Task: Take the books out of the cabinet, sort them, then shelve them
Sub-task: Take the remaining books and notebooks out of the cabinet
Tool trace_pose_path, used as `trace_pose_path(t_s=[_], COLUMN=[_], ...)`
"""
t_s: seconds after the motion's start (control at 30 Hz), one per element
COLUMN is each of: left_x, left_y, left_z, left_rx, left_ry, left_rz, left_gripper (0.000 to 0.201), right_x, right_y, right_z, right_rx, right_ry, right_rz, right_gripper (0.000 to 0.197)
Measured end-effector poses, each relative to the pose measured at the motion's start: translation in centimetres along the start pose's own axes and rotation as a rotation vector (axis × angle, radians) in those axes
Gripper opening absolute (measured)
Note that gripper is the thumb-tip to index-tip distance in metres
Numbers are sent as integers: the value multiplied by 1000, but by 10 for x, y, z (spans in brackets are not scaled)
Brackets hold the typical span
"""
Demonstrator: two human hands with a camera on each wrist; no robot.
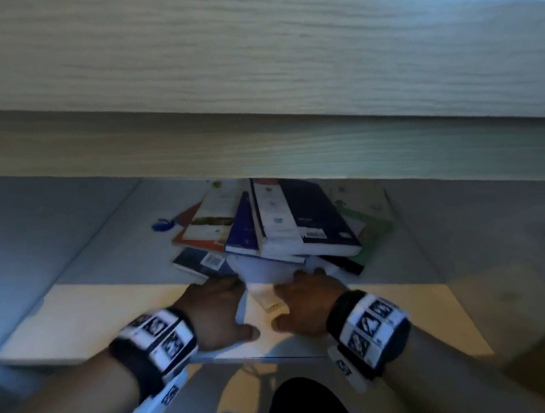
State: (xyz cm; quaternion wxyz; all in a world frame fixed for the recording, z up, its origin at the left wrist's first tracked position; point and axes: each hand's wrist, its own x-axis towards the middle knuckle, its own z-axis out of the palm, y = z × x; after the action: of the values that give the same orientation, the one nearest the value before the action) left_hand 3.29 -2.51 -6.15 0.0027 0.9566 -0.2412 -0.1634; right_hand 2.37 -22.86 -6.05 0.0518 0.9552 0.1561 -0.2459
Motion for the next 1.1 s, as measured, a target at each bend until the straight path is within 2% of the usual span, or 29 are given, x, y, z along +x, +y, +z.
trace_pose_path(t_s=[0.07, 0.13, 0.23, 0.27, 0.3, 0.33, 0.37, 0.4, 0.43, 0.5, 0.57, 0.67, 0.73, 0.83, 0.9, 1.03, 1.07, 1.1], left_x=[-32, -60, -79, -79, -79, -77, -73, -64, -58, -37, -17, -2, 0, 2, 3, 3, 4, 2], left_y=[-4, -10, -31, -41, -48, -56, -62, -67, -68, -67, -66, -65, -66, -66, -64, -54, -53, -51], left_z=[2, 9, 25, 28, 27, 26, 21, 15, 4, -11, -18, -17, -15, -13, -14, -20, -21, -24], left_rx=[31, 2, -55, -108, -202, -321, -429, -505, -556, -631, -792, -1141, -1238, -1274, -1255, -1257, -1270, -1292], left_ry=[-31, -17, 49, 105, 179, 271, 352, 412, 444, 392, 271, 198, 162, 145, 150, 91, 89, 78], left_rz=[67, 109, 122, 106, 71, 34, -19, -77, -121, -168, -230, -355, -385, -390, -412, -409, -388, -359], left_gripper=[105, 109, 73, 57, 41, 34, 36, 39, 39, 46, 57, 64, 64, 73, 77, 81, 77, 66], right_x=[-25, -41, -65, -71, -72, -71, -63, -54, -39, -14, 2, 12, 16, 19, 14, 1, 1, 2], right_y=[-18, -32, -34, -28, -19, -6, 11, 26, 41, 61, 64, 50, 43, 40, 36, 21, 17, 12], right_z=[3, 11, -8, -21, -35, -47, -55, -61, -59, -49, -41, -43, -44, -46, -49, -51, -51, -50], right_rx=[6, 27, 294, 432, 575, 691, 771, 820, 836, 830, 856, 931, 869, 680, 643, 854, 904, 927], right_ry=[-25, 24, 31, 25, 78, 206, 372, 502, 549, 408, 273, 264, 242, 196, 161, 229, 245, 264], right_rz=[-25, -107, -300, -317, -315, -266, -157, -14, 115, 297, 380, 391, 408, 348, 304, 204, 195, 176], right_gripper=[77, 68, 45, 37, 29, 26, 33, 45, 59, 82, 89, 80, 80, 80, 77, 50, 50, 58])
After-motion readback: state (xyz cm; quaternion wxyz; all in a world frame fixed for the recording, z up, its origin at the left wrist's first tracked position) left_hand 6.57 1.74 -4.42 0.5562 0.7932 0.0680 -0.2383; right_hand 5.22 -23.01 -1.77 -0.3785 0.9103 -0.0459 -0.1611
